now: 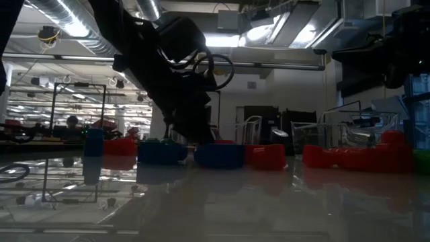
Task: Sort blocks
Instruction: Put the red game piece into the top left transparent bin
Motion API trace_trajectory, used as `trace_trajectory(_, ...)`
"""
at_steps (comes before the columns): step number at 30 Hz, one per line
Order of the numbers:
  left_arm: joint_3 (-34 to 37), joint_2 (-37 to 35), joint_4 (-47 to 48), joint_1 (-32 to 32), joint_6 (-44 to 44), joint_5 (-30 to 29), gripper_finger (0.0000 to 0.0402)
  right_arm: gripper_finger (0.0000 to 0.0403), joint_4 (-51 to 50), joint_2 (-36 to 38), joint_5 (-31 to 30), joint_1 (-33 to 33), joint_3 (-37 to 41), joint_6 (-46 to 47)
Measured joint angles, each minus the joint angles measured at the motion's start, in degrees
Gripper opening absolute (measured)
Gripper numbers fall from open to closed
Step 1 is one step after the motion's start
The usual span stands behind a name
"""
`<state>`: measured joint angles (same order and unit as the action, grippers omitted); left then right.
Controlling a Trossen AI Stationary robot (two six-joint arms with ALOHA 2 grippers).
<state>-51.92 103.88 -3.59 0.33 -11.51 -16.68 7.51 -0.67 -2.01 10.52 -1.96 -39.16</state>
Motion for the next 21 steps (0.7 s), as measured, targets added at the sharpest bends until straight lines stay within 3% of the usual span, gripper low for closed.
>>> trace_trajectory(9,-0.02,-0.14,-0.12,-0.01,1.35,-0.03,0.012,0.0044,0.0,0.0,-0.01,-0.01,0.0,0.0)
trace_trajectory(21,-0.29,-10.79,1.24,0.04,3.48,-1.58,0.0132,0.0044,-0.07,0.0,-0.17,0.0,0.0,0.01)
